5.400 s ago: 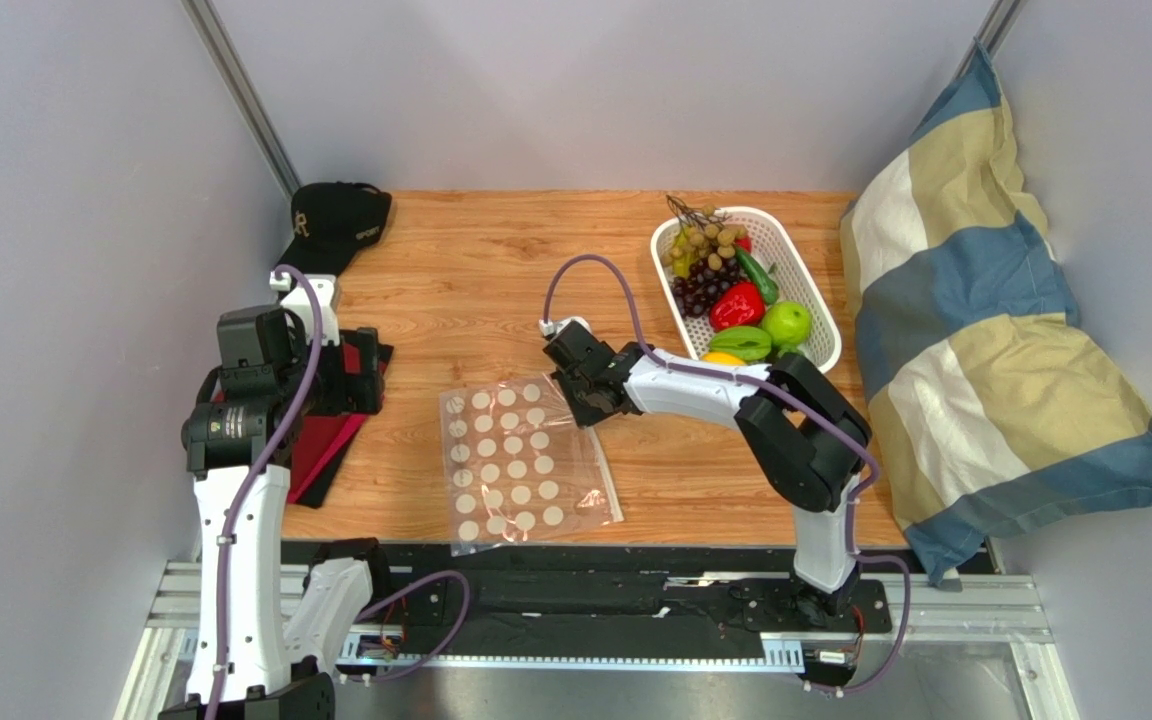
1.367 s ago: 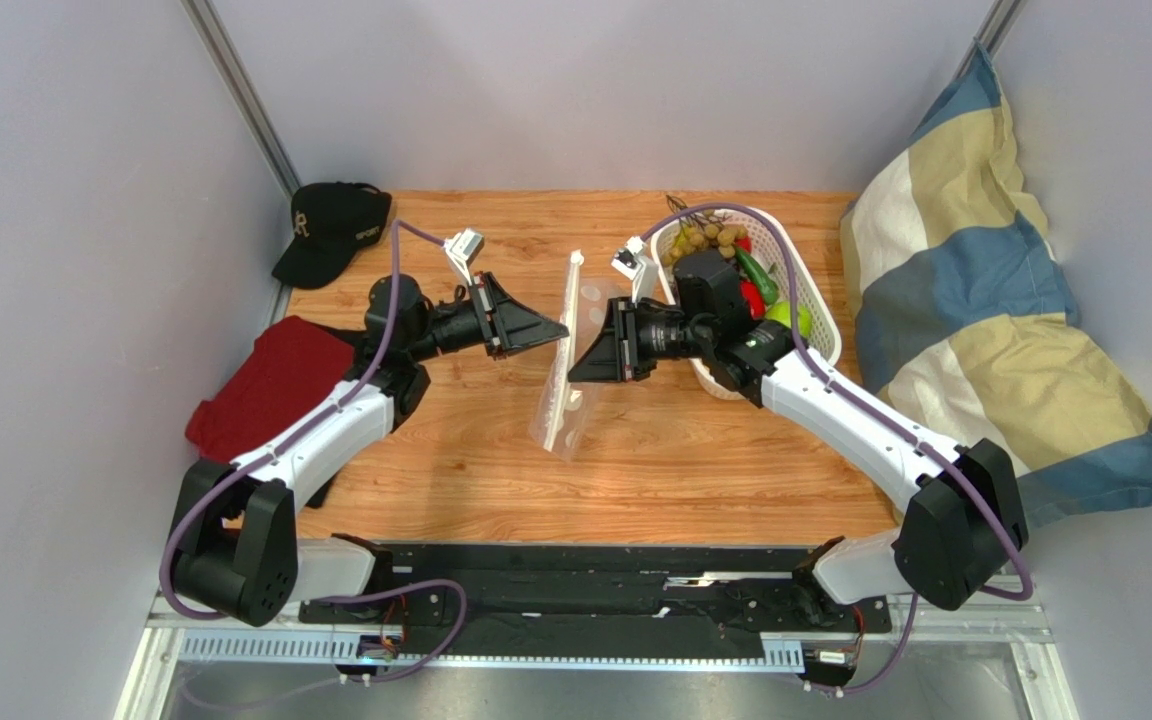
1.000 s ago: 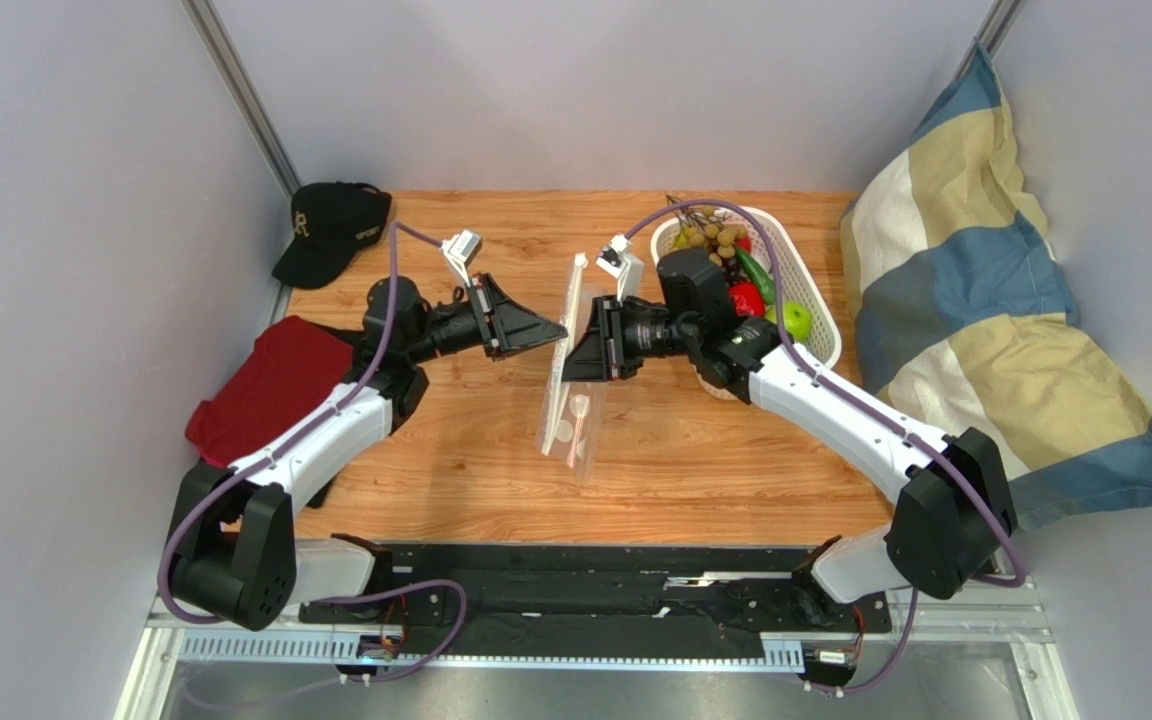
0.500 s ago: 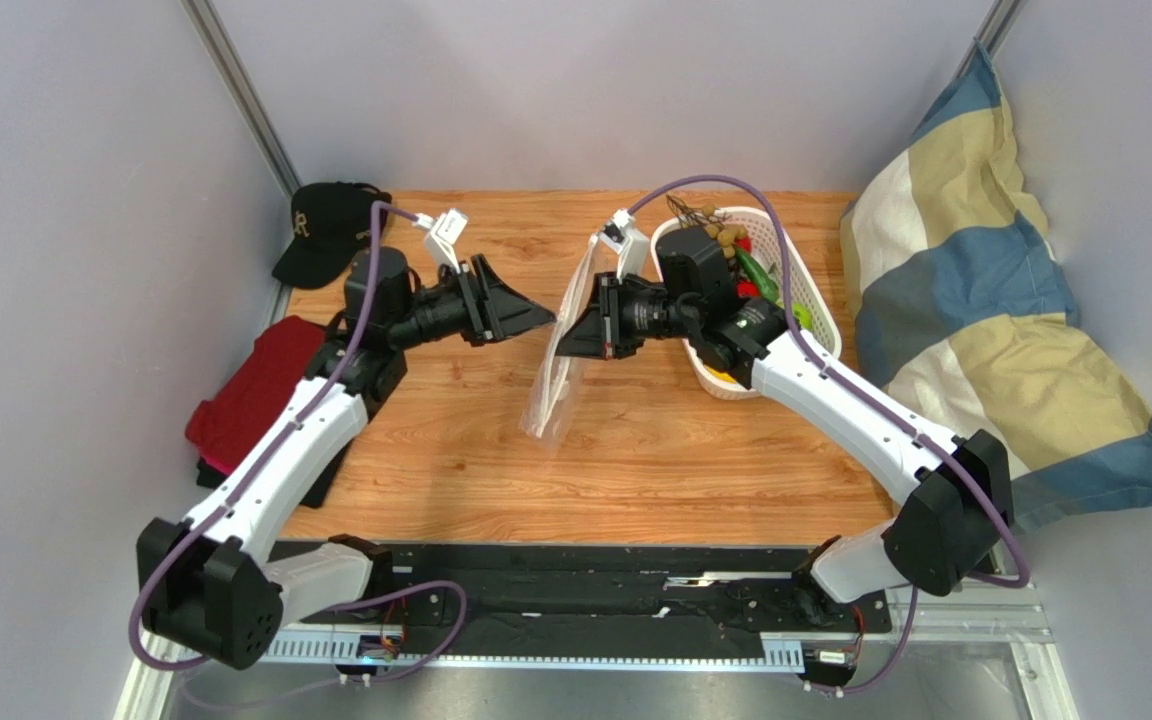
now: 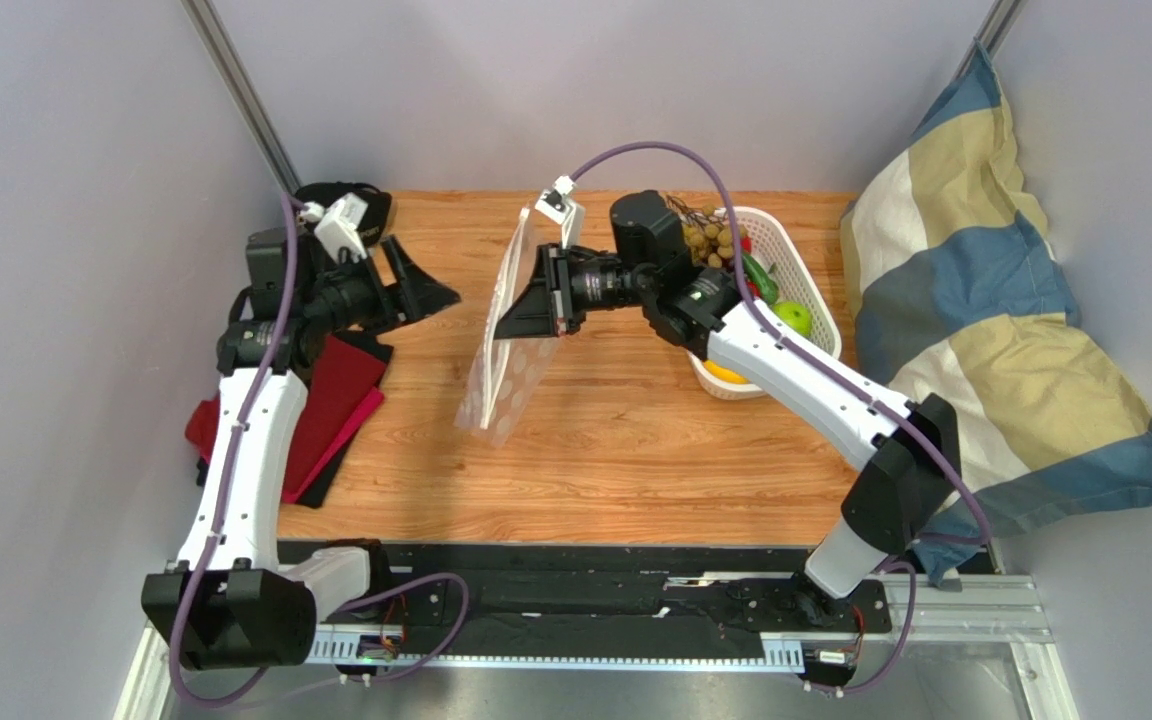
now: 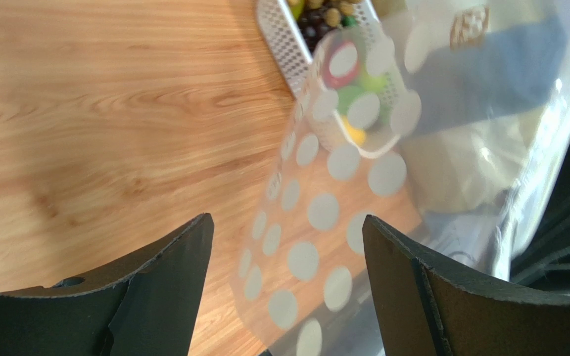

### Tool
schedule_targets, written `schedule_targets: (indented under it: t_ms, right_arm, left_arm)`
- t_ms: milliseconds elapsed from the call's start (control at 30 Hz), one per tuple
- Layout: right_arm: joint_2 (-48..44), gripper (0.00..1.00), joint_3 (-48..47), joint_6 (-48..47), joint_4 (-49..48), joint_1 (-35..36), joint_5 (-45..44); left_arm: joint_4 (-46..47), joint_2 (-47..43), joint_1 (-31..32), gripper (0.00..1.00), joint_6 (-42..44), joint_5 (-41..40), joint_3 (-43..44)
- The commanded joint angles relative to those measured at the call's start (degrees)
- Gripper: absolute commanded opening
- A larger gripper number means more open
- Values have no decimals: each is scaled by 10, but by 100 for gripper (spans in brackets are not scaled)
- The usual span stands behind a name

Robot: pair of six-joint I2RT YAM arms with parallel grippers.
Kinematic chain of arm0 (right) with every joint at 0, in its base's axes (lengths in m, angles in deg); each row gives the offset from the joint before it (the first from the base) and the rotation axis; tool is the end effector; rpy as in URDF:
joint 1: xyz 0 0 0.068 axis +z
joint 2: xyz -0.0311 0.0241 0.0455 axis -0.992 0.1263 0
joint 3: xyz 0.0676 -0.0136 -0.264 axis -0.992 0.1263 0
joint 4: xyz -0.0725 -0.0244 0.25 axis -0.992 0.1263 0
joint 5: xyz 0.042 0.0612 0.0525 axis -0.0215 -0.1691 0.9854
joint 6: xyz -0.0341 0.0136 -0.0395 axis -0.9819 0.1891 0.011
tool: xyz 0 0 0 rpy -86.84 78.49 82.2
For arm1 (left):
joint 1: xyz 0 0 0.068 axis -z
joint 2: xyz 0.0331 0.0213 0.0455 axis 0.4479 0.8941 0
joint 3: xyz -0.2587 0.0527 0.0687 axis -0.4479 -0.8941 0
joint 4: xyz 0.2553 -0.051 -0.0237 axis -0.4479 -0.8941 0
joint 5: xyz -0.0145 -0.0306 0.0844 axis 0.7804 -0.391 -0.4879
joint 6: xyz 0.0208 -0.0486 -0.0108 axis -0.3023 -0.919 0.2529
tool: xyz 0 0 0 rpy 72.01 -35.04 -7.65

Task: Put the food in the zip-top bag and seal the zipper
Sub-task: Open the zipper of the food storage bag.

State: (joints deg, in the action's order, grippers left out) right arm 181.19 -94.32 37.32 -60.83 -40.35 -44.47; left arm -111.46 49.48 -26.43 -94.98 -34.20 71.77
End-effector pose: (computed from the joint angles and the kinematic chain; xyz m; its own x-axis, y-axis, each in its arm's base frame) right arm 0.2607 0.2702 0.3962 -0.7358 -0.0841 -0.6720 -0.6726 0.2060 0.7107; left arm 0.2374 -0.0232 0.3769 -0.6818 -0.3665 -0.6331 0.2640 0.6839 -0.6802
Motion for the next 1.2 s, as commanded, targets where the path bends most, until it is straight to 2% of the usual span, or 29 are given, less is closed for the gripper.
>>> schedule_targets:
  t_ms: [0, 100, 133, 200, 233, 300, 433, 467, 700, 900, 1167]
  right_arm:
    - [26, 0, 22, 75, -54, -6, 81]
    - [-2, 0, 93, -17, 8, -6, -1]
    - [-2, 0, 102, -79, 64, -5, -54]
    - [-2, 0, 114, -114, 102, 2, -113]
    - [-3, 0, 116, -130, 118, 8, -179]
    - [-7, 0, 112, -172, 128, 26, -253]
    - [-4, 0, 96, -215, 162, 64, -381]
    - [-5, 0, 96, -217, 166, 69, -394]
    - [-29, 0, 113, -167, 169, 76, -401]
    - [-33, 0, 108, -134, 158, 71, -328]
    - [-33, 0, 111, -117, 153, 55, -293]
  left_arm:
    - [-97, -1, -62, 82, 94, 74, 32]
    - [-115, -11, -62, 82, 144, 92, 13]
    - [-114, -17, -62, 82, 149, 96, 5]
    - [-115, -23, -62, 82, 153, 95, -19]
    - [-111, -30, -58, 82, 149, 89, -27]
    - [-104, -34, -47, 79, 133, 65, -47]
    - [-59, -40, 44, 75, 100, -22, -62]
    - [-47, -40, 86, 75, 92, -41, -65]
    - [38, 9, 199, 77, 7, -141, -77]
    - [142, 66, 230, 73, -65, -111, -104]
    - [180, 97, 274, 71, -75, -126, -108]
